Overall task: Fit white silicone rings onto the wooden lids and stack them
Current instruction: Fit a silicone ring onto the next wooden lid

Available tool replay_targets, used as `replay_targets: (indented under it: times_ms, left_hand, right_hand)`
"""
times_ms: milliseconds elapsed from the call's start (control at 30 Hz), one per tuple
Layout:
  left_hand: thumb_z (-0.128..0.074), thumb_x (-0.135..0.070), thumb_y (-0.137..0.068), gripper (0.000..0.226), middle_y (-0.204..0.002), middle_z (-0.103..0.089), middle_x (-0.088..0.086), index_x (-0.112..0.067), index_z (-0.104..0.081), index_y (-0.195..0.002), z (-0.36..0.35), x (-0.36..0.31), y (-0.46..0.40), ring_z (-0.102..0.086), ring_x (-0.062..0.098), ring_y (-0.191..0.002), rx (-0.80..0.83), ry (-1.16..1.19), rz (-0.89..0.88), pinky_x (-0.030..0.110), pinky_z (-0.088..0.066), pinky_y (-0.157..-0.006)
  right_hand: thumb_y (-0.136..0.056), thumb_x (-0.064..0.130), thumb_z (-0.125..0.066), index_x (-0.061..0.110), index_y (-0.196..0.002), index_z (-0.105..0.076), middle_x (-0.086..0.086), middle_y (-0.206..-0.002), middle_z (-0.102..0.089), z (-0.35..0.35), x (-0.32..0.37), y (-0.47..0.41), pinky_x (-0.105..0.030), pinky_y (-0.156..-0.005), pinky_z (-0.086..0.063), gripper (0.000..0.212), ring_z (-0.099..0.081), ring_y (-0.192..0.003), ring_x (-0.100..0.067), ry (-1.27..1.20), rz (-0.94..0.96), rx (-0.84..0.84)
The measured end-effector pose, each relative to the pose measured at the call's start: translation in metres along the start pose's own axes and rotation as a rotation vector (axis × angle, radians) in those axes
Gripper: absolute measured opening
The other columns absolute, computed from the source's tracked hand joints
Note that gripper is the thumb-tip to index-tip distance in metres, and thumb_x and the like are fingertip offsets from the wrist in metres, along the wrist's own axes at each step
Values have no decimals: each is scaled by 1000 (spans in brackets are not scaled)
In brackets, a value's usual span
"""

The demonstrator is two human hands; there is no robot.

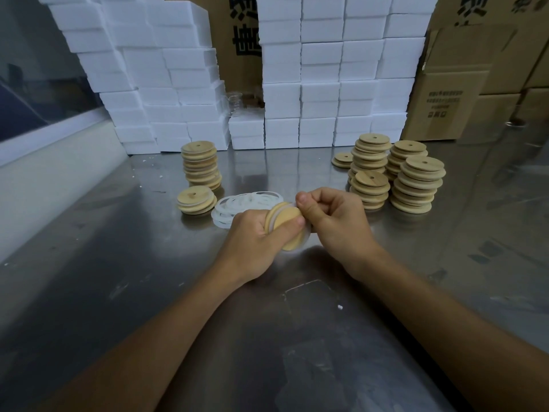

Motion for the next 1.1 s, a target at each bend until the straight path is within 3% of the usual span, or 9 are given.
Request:
replay_targets:
  times_ms: [133, 300, 467, 633, 800, 867, 967, 1033, 1100]
  left_hand:
    - [-59, -54, -81, 43, -90, -75, 2, -16, -75, -93, 0, 1, -1, -69, 16, -88, -7, 36, 4, 42, -54, -85]
    - [-60, -51, -81, 44, -90, -75, 6, -11, -75, -92, 0, 2, -1, -68, 19, -88, -10, 52, 23, 43, -54, -85]
    - [-63, -39, -85, 34, -89, -75, 8, -9, -75, -91, 1, 3, -2, -68, 23, -89, -26, 76, 47, 44, -53, -85]
    - [-62, -38, -86, 34, -89, -75, 9, -7, -75, -93, 2, 2, -1, -68, 23, -87, -67, 68, 29, 43, -54, -83]
    - [-61, -41, -86, 41, -81, -73, 12, -3, -74, -87, 4, 1, -1, -67, 24, -79, -124, 23, -18, 42, -53, -75]
    - [-61, -43, -86, 42, -81, -73, 13, -2, -73, -87, 3, 0, 0, -67, 24, -78, -112, -5, -30, 42, -53, -74]
    - [-62, -51, -83, 46, -83, -73, 9, -6, -74, -88, 1, 0, 0, -68, 21, -80, -44, -15, -6, 43, -54, -77]
    - [-62, -56, -76, 53, -79, -72, 13, -4, -72, -84, -1, 1, 0, -68, 28, -77, 24, 5, 25, 50, -54, -74]
    - [-63, -52, -72, 53, -74, -68, 21, 0, -67, -76, -3, 2, 0, -65, 38, -73, 88, 30, 51, 55, -53, -69]
  right_hand:
    - [-93, 18, -63, 8, -80, -67, -9, -69, -70, 0, -1, 1, -38, -66, -57, 17, -66, -65, -18, -24, 0, 20]
    - [-95, 16, -61, 4, -77, -65, -2, -60, -68, 1, -5, -2, -26, -58, -56, 22, -67, -59, -12, -71, -68, 54]
    - [-94, 18, -61, 4, -74, -67, -9, -64, -70, 0, -7, -1, -25, -58, -57, 25, -69, -62, -16, -195, -161, 58]
    - [-95, 23, -60, 1, -81, -66, -8, -68, -71, -3, -5, 3, -27, -62, -58, 26, -71, -68, -17, -186, -157, 64]
    - [-98, 29, -56, -16, -102, -61, -24, -92, -73, -5, -10, 5, -34, -69, -61, 45, -74, -83, -29, -256, -280, 102]
    - [-99, 25, -54, -13, -97, -63, -17, -85, -75, -5, -11, 4, -31, -66, -60, 39, -74, -79, -25, -238, -272, 112]
    - [-100, 15, -54, 5, -84, -62, -4, -69, -69, 2, -6, 3, -31, -58, -59, 21, -70, -68, -18, 83, -74, 45]
    - [-99, 14, -56, 9, -85, -61, 1, -70, -64, 4, 2, 4, -32, -59, -55, 16, -63, -66, -14, 401, 150, 17]
    - [-98, 17, -56, 8, -87, -59, 4, -68, -61, 1, 13, 7, -30, -55, -46, 15, -55, -60, -10, 565, 351, 65]
Point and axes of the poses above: each hand's wrist, its own y-axis away from the middle knuckle, its own z-axis out of the back of the hand, x = y × z, the point moved 4 cm from there along -y, towards the middle knuckle
